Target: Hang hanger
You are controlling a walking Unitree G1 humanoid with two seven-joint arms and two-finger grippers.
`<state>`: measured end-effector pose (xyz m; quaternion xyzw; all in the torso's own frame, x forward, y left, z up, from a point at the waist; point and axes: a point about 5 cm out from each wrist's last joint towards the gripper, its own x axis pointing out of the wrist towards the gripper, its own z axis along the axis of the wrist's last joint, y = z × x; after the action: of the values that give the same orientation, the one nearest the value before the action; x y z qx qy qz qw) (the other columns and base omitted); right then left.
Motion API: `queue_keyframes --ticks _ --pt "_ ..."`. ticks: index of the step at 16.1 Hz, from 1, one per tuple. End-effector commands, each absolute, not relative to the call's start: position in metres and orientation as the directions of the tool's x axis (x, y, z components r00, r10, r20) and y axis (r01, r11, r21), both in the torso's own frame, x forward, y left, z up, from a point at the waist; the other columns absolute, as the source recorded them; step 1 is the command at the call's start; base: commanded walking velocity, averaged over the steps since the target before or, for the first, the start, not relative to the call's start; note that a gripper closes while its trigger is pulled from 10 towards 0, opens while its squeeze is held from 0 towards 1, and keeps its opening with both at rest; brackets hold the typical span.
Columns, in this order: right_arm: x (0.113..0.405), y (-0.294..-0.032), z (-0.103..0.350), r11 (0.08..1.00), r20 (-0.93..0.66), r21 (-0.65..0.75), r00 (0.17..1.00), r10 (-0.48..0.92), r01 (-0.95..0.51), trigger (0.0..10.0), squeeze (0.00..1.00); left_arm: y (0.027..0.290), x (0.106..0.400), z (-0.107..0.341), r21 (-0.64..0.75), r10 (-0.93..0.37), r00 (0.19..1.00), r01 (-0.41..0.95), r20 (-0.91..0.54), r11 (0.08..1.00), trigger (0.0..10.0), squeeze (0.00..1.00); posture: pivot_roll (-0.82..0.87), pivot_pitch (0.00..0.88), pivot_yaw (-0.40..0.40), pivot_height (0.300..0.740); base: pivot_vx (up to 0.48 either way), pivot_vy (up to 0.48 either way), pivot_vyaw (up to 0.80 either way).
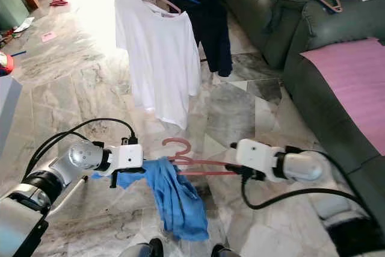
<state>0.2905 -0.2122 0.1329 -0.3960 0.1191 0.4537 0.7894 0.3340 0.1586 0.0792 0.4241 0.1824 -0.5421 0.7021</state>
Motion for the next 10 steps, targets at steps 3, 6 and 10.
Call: queue_keyframes --ticks 3,6,10 --pt "0.287 -0.213 0.134 0.277 -0.55 -0.505 0.552 0.626 -0.817 10.0 1.0 0.168 0.333 0.078 0.392 -0.594 0.357 0.917 -0.721 0.076 0.0 0.0 0.01 0.194 0.09 0.74 0.0 0.0 0.0" --pt "0.28 -0.219 0.134 0.394 -0.502 -0.461 0.6 0.622 -0.795 10.0 1.0 0.178 0.343 0.09 0.466 -0.578 0.486 0.862 -0.655 0.197 0.0 0.0 0.01 0.198 0.089 0.74 0.0 0.0 0.0" --pt "0.26 -0.195 0.117 0.51 -0.413 -0.312 0.598 0.687 -0.802 10.0 1.0 0.188 0.352 0.1 0.5 -0.55 0.633 0.772 -0.544 0.394 0.0 0.0 0.01 0.198 0.087 0.74 0.0 0.0 0.0"
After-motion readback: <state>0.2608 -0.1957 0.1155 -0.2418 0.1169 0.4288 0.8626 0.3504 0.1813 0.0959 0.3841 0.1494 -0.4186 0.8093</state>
